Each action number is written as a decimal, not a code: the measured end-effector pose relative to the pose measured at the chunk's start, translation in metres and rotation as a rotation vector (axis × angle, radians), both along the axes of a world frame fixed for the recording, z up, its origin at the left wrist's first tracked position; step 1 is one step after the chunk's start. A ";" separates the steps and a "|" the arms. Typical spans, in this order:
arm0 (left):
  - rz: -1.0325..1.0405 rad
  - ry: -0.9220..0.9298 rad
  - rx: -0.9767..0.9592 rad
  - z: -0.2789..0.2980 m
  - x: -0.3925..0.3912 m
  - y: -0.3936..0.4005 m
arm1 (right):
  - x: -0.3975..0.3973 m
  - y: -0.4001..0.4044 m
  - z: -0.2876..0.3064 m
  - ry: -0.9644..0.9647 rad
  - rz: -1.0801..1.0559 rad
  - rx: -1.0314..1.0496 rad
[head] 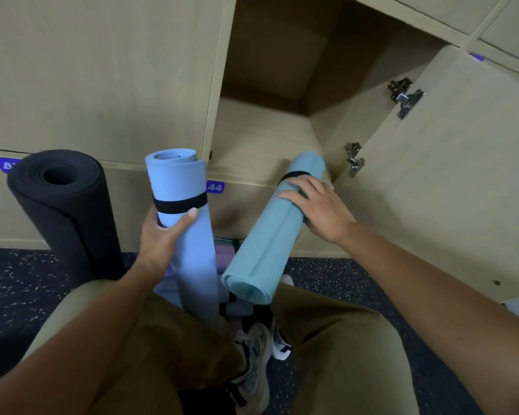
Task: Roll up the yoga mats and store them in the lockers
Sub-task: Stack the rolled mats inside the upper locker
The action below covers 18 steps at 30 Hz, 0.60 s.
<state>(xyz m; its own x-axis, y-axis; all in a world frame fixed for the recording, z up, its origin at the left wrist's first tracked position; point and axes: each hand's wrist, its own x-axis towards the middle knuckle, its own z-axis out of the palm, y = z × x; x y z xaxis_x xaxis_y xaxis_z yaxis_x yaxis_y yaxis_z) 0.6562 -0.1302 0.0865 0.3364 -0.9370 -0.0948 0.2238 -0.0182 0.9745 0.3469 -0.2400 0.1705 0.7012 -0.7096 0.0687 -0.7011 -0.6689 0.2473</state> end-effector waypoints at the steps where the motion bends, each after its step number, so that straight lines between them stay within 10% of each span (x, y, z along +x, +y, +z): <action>1: -0.014 0.025 0.012 -0.001 -0.002 -0.003 | 0.004 -0.005 0.002 0.044 0.030 -0.019; 8: -0.154 0.072 0.064 -0.008 -0.027 -0.039 | 0.029 -0.052 -0.008 0.158 0.131 -0.174; 18: -0.372 -0.113 0.266 0.030 -0.046 -0.150 | 0.015 -0.100 -0.025 -0.183 -0.096 0.029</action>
<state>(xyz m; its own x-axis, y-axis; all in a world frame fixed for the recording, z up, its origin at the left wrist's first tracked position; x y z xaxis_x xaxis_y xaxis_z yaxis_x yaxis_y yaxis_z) 0.6101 -0.2806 0.1168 0.0047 -0.9441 -0.3297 0.0475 -0.3291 0.9431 0.3623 -0.3402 0.1458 0.6084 -0.7759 0.1667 -0.7931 -0.6022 0.0916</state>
